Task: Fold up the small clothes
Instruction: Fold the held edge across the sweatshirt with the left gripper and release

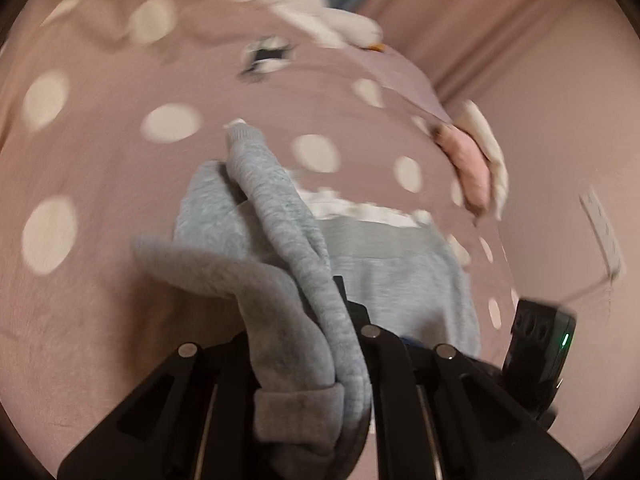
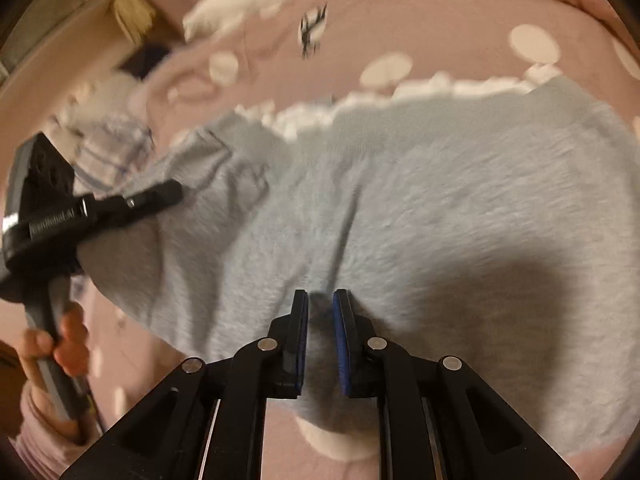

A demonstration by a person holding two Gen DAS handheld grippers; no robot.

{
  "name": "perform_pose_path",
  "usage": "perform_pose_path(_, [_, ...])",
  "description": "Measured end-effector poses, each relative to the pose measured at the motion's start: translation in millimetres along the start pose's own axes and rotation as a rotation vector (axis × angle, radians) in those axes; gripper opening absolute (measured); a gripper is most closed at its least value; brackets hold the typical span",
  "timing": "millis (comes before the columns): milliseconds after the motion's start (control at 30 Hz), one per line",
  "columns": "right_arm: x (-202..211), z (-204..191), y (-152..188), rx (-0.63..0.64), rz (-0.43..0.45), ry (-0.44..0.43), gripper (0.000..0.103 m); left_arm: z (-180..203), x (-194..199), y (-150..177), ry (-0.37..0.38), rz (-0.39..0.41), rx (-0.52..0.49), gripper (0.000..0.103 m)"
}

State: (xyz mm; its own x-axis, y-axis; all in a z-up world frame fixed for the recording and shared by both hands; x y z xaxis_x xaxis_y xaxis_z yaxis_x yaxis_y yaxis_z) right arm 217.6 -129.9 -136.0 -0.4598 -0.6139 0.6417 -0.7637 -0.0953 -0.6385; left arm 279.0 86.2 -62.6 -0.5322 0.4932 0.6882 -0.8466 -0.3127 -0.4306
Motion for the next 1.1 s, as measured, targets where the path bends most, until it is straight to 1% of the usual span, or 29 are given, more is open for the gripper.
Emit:
perform_pose_path(33, [10.2, 6.6, 2.4, -0.038, 0.037, -0.035, 0.016, 11.4, -2.4, 1.8, 0.002, -0.005, -0.027, 0.011])
perform_pose_path(67, [21.2, 16.7, 1.8, -0.098, 0.082, -0.092, 0.020, 30.3, -8.2, 6.1, 0.004, -0.015, -0.068, 0.011])
perform_pose_path(100, [31.9, 31.8, 1.4, -0.181, 0.130, -0.165, 0.025, 41.0, -13.0, 9.8, 0.006, -0.024, -0.091, 0.011])
perform_pose_path(133, [33.8, 39.4, -1.6, -0.227, 0.149, -0.199, 0.037, 55.8, -20.6, 14.8, 0.009, -0.039, -0.121, 0.011])
perform_pose_path(167, [37.1, 49.5, -0.4, -0.280, 0.169, -0.237, 0.047, 62.4, -25.5, 17.8, 0.010, -0.046, -0.137, 0.011])
perform_pose_path(233, [38.1, 66.5, 1.9, -0.363, 0.193, -0.320, 0.051, 83.1, -46.3, 28.7, -0.012, -0.075, -0.192, 0.013])
perform_pose_path(300, [34.4, 84.9, 8.0, -0.466, 0.215, -0.386, 0.058, 92.1, -68.5, 39.4, -0.061, -0.110, -0.242, 0.014])
perform_pose_path(333, [34.0, 90.9, 13.3, -0.511, 0.231, -0.421, 0.066, 96.3, -78.5, 46.4, -0.075, -0.133, -0.272, 0.024])
perform_pose_path(367, [31.2, 97.5, 16.6, -0.563, 0.247, -0.456, 0.073, 97.5, -84.5, 50.5, -0.080, -0.155, -0.288, 0.029])
perform_pose_path(400, [27.7, 105.2, 21.1, -0.619, 0.249, -0.486, 0.076, 99.2, -92.6, 58.5, -0.086, -0.184, -0.307, 0.041])
perform_pose_path(433, [26.1, 108.3, 24.3, -0.646, 0.245, -0.502, 0.077, 101.3, -97.7, 65.4, -0.078, -0.209, -0.328, 0.051])
perform_pose_path(500, [28.2, 113.0, 25.4, -0.659, 0.241, -0.528, 0.077, 108.4, -99.1, 72.8, -0.027, -0.235, -0.358, 0.053])
perform_pose_path(567, [29.8, 113.3, 23.6, -0.648, 0.225, -0.532, 0.079, 115.9, -95.1, 73.8, 0.006, -0.237, -0.387, 0.053])
perform_pose_path(600, [30.4, 113.8, 22.5, -0.643, 0.214, -0.529, 0.079, 120.6, -90.1, 73.5, 0.037, -0.231, -0.398, 0.055])
perform_pose_path(633, [28.9, 114.9, 19.1, -0.646, 0.207, -0.527, 0.079, 122.9, -85.1, 73.3, 0.075, -0.235, -0.393, 0.062])
perform_pose_path(700, [25.7, 116.0, 18.3, -0.660, 0.191, -0.541, 0.080, 120.2, -78.0, 72.9, 0.108, -0.225, -0.381, 0.067])
perform_pose_path(767, [22.8, 116.1, 17.3, -0.652, 0.174, -0.547, 0.080, 113.4, -70.5, 75.8, 0.086, -0.201, -0.364, 0.067])
perform_pose_path(867, [21.8, 114.2, 15.4, -0.640, 0.168, -0.552, 0.080, 89.3, -57.2, 75.9, 0.102, -0.189, -0.290, 0.067])
perform_pose_path(933, [24.8, 116.9, 18.7, -0.656, 0.185, -0.569, 0.080, 64.8, -46.8, 75.4, 0.092, -0.177, -0.215, 0.067])
perform_pose_path(1000, [29.8, 124.5, 24.0, -0.694, 0.219, -0.579, 0.080, 47.6, -39.0, 75.1, 0.084, -0.169, -0.169, 0.067])
perform_pose_path(1100, [37.6, 126.3, 29.7, -0.686, 0.232, -0.571, 0.081, 21.8, -23.0, 77.7, 0.079, -0.156, -0.114, 0.067])
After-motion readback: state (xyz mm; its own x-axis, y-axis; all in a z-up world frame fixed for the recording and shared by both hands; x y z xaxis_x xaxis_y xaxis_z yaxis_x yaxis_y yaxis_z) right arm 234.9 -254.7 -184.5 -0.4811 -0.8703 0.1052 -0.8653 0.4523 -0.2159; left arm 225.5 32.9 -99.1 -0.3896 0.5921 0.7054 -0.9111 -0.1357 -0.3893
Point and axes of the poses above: each gripper's, at about its wrist camera, not at the fingertips, and x roughly against the way its jaws point, z to its right, y to its underside, the point moved 3 cm from there along -x, roughly the way its jaws point, and after that the axes turned 10 degrees about x, right-handed, at the moved point
